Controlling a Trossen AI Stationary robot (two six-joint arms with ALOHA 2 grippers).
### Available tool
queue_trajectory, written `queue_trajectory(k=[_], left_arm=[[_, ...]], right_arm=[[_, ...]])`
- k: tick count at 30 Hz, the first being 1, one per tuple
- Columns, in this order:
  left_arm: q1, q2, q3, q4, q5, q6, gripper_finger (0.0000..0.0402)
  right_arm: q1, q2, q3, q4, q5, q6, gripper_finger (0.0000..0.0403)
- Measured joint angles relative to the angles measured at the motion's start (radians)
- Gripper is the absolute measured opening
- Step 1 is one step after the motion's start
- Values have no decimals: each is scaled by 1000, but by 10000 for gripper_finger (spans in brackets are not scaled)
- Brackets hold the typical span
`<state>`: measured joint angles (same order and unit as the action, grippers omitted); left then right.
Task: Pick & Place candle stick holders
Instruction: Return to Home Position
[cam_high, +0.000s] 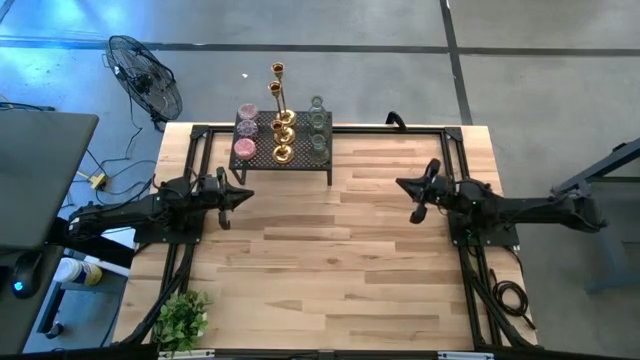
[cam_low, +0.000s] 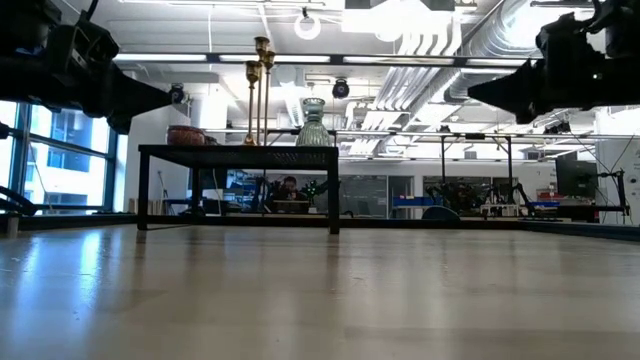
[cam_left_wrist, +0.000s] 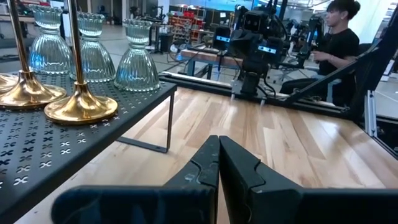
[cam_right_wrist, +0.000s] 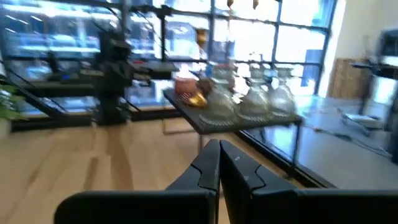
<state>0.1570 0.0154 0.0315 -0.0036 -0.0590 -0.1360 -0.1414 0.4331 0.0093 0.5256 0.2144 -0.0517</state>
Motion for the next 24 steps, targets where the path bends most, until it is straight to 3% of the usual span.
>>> queue_trajectory(k=[3,7,10,16,24], left_arm=[[0,0,0,0,1,0,3],[0,0,0,1,1,0,3],[0,0,0,1,1,0,3],[0,0,0,3,1,0,3],[0,0,-1,3,1,0,3]], right_arm=[[-19,-129,0,-166,11,21,0],[-39,-316,0,-345,-74,33,0],[-49,-430,0,-436,-25,24,0],[-51,-391,0,-461,34,2,0],[-51,-341,0,-460,42,154,0]])
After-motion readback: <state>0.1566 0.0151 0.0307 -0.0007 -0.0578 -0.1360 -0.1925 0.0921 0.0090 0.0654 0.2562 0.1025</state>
